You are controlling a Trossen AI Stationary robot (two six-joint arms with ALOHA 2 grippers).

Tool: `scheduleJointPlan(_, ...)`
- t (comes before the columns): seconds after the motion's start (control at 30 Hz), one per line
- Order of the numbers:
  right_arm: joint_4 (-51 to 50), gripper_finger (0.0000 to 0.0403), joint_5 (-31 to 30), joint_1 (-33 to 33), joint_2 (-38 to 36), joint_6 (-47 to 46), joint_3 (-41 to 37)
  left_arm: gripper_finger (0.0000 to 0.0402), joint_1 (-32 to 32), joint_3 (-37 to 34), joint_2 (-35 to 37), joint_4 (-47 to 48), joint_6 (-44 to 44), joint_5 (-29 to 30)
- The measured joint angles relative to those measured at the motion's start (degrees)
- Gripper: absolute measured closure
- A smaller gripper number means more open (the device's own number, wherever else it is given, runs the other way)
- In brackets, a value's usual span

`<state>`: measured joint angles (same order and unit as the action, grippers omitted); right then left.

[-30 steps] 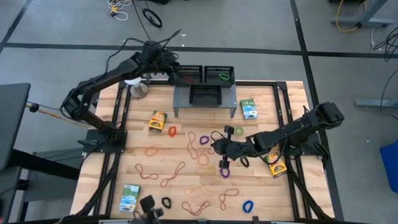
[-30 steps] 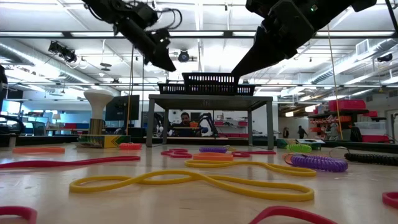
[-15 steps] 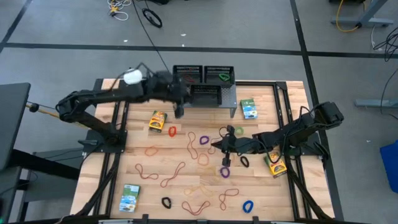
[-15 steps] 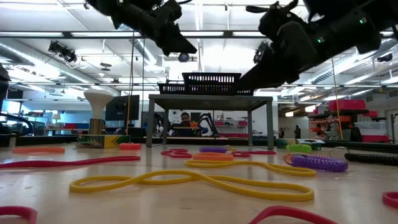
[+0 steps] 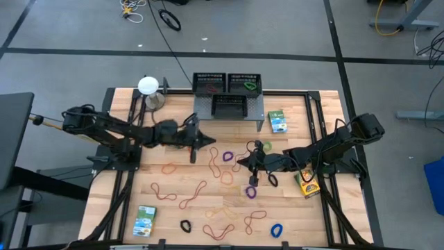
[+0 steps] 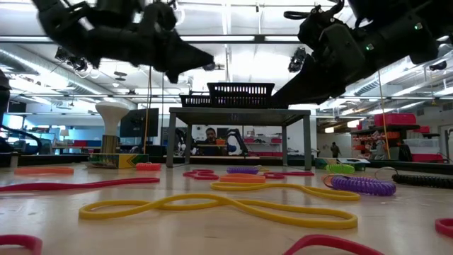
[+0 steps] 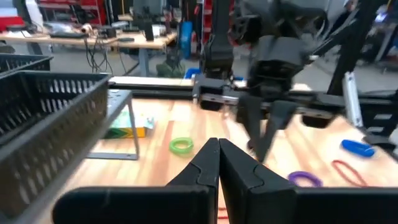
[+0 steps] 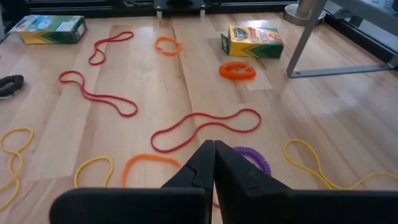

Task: Pick & Place Office Desk Supplies
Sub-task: Put the red rubber band into the top left black basket on the shelf

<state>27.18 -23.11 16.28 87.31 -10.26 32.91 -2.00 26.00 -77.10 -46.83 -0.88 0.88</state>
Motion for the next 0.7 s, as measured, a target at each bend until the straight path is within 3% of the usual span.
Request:
scheduleJointPlan(0.2, -0.77, 0.0390, 0.04, 1.35, -0.02, -2.59, 0.02, 0.0392, 2.30, -3.08, 0.00, -1.03, -7.64, 0.62)
scheduleJointPlan(0.4, -7.98, 0.0390, 0.01, 3.39, -2.25, -10.73, 0.18, 0.0396, 3.86, -3.80, -0.02, -1.98, -6.14, 3.81)
scheduleJointPlan(0.53, -20.87, 0.0394, -0.40, 5.44, -3.10, -17.00, 4.09, 0.0396, 5.10, -6.18, -0.04, -5.89, -2.93, 8.61)
scheduleJointPlan(0.7, -41.48, 0.0397, -2.46, 7.67, -3.08, -23.95, 11.73, 0.0395, 5.48, -8.94, -0.04, -8.78, -2.68, 8.60)
